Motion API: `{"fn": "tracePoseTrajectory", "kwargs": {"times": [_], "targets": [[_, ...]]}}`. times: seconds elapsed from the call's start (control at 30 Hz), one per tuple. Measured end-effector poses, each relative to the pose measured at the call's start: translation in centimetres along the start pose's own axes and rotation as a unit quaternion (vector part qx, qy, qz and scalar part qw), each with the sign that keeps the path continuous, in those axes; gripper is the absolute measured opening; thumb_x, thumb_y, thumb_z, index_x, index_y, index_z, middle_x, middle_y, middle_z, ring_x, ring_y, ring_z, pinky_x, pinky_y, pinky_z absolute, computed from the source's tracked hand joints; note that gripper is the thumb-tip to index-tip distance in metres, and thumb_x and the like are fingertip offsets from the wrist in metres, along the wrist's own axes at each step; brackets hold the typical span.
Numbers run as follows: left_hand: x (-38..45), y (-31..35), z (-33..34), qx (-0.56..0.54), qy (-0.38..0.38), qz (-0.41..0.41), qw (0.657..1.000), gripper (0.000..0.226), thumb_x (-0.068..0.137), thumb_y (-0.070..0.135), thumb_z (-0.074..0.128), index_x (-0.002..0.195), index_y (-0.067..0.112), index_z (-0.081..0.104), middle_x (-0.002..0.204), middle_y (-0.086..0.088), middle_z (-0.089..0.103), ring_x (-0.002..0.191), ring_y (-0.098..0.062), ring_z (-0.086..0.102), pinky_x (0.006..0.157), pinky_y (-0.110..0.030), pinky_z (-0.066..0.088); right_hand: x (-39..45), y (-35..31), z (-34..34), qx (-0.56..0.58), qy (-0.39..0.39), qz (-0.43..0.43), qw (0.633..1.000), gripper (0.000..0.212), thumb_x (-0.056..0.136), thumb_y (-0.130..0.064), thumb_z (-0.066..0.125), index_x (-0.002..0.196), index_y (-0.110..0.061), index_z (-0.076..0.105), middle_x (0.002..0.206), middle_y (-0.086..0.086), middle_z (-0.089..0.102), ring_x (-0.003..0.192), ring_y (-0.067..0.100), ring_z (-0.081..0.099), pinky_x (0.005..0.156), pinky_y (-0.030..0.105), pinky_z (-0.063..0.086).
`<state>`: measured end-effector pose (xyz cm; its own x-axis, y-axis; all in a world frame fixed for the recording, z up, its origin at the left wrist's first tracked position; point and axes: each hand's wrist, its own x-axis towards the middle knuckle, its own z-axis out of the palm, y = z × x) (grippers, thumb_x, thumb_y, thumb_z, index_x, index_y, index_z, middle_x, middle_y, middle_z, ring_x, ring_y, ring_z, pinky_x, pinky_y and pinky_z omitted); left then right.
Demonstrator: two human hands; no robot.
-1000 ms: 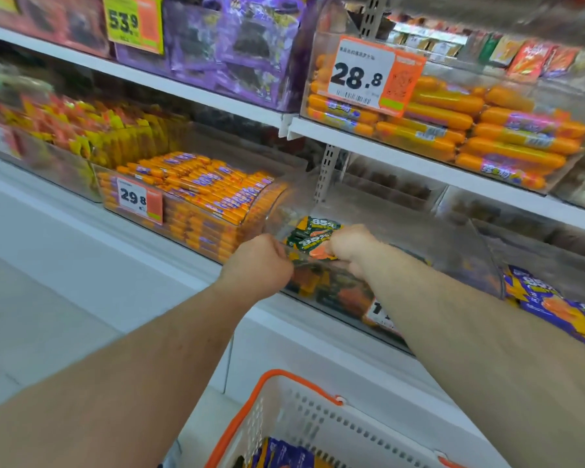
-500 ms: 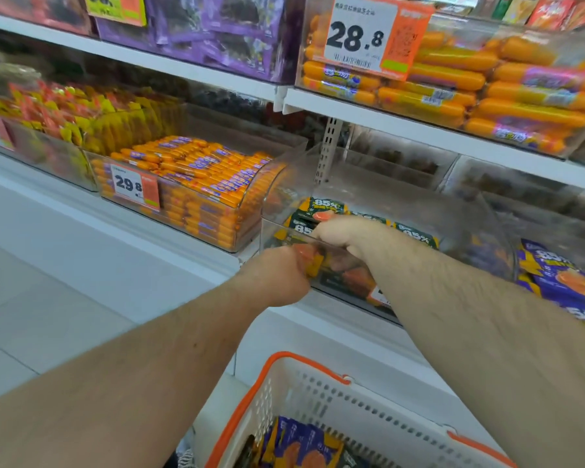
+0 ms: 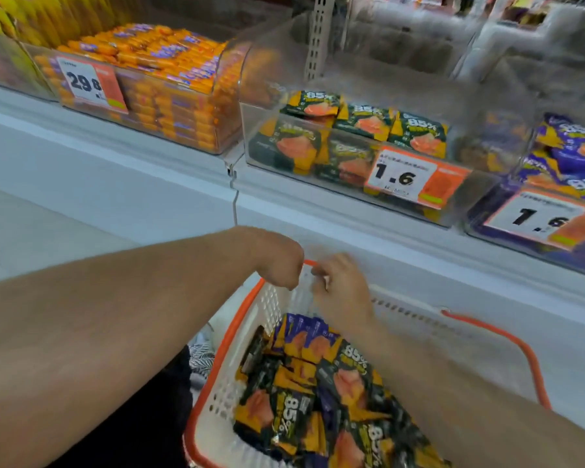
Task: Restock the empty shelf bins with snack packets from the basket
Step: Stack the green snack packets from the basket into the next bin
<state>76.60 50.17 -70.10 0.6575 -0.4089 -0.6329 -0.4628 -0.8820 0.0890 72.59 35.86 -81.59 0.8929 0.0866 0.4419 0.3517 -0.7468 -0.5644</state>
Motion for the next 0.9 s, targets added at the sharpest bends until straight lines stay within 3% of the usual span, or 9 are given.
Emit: {"fn": "tracePoseTrajectory", "kwargs": {"times": [0.1,0.17,0.2,0.27,0.4,0.5,0.6,0.73,0.9], "targets": [[0.3,0.7,0.3,0.013,-0.017,-0.004,1.0,0.027,0.096,0.025,0.051,0.087,0.003,0.063,0.074,-0.001,0.051,0.069,-0.019,0.049,0.069,-0.033,0.039,-4.0,0.8,3.0,0.018,-0.28,0.211,0.936,0.011,0.089,-0.013,0.05,0.09,-0.017,0.06,0.088,0.003,0.057,0.09,0.028,0.056,0.079,0.041,0.048],[0.6,0.9,0.3,0.008,-0.027,-0.002,1.0,0.032,0.099,0.027,0.048,0.117,0.005,0.063,0.102,-0.004,0.061,0.095,-0.023,0.058,0.077,-0.031,0.04,-5.3,0.5,4.5,0.068,-0.371,0.294,0.878,0.024,0.089,-0.015,0.054,0.111,-0.024,0.06,0.094,-0.002,0.059,0.093,0.026,0.059,0.084,0.04,0.053],[0.6,1.0,0.3,0.003,-0.026,-0.008,1.0,0.036,0.099,0.028,0.047,0.128,0.009,0.059,0.118,-0.004,0.06,0.108,-0.023,0.057,0.081,-0.029,0.04,-5.6,0.2,5.1,0.091,-0.389,0.31,0.863,0.035,0.089,-0.016,0.055,0.123,-0.026,0.057,0.094,-0.007,0.056,0.089,0.021,0.059,0.076,0.033,0.054],[0.8,1.0,0.5,-0.001,-0.022,-0.015,1.0,0.038,0.099,0.029,0.047,0.134,0.014,0.054,0.133,-0.002,0.055,0.117,-0.021,0.053,0.085,-0.028,0.039,-5.9,-0.5,6.2,0.129,-0.409,0.32,0.845,0.051,0.089,-0.013,0.056,0.137,-0.027,0.048,0.095,-0.009,0.05,0.073,0.01,0.055,0.058,0.018,0.046],[1.2,0.7,0.8,0.0,-0.025,-0.023,0.999,0.038,0.099,0.029,0.049,0.134,0.015,0.054,0.135,-0.001,0.054,0.118,-0.02,0.052,0.085,-0.028,0.038,-6.4,-1.2,7.8,0.192,-0.414,0.362,0.813,0.057,0.09,-0.015,0.056,0.141,-0.032,0.04,0.103,0.001,0.055,0.064,0.01,0.057,0.056,0.027,0.048],[1.3,0.6,0.8,0.0,-0.029,-0.026,0.999,0.038,0.1,0.03,0.049,0.135,0.015,0.054,0.136,-0.002,0.053,0.119,-0.02,0.052,0.085,-0.028,0.038,-6.7,-1.2,8.2,0.157,-0.414,0.332,0.833,0.034,0.09,-0.03,0.055,0.124,-0.03,0.05,0.1,0.0,0.059,0.082,0.016,0.061,0.074,0.036,0.054],[1.4,0.4,0.8,-0.004,-0.027,-0.028,0.999,0.039,0.1,0.03,0.049,0.135,0.015,0.053,0.137,-0.002,0.053,0.121,-0.021,0.052,0.086,-0.029,0.038,-7.7,-1.1,8.3,0.126,-0.41,0.333,0.84,0.027,0.088,-0.049,0.052,0.094,-0.023,0.051,0.09,0.0,0.058,0.081,0.019,0.056,0.066,0.034,0.044],[1.3,0.2,0.9,-0.002,-0.026,-0.028,0.999,0.039,0.099,0.03,0.05,0.135,0.014,0.054,0.135,-0.002,0.055,0.12,-0.02,0.053,0.09,-0.03,0.04,-9.1,-0.2,8.4,0.108,-0.394,0.403,0.819,0.012,0.086,-0.018,0.064,0.083,-0.021,0.053,0.09,0.003,0.059,0.076,0.017,0.055,0.064,0.032,0.05],[1.3,0.5,0.5,0.008,-0.021,-0.008,1.0,0.039,0.099,0.03,0.048,0.133,0.012,0.056,0.132,-0.003,0.057,0.117,-0.02,0.055,0.092,-0.031,0.043,-8.7,0.9,6.2,0.138,-0.391,0.436,0.799,0.025,0.084,0.0,0.063,0.101,-0.019,0.064,0.1,0.0,0.059,0.084,0.015,0.057,0.062,0.024,0.05]]}}
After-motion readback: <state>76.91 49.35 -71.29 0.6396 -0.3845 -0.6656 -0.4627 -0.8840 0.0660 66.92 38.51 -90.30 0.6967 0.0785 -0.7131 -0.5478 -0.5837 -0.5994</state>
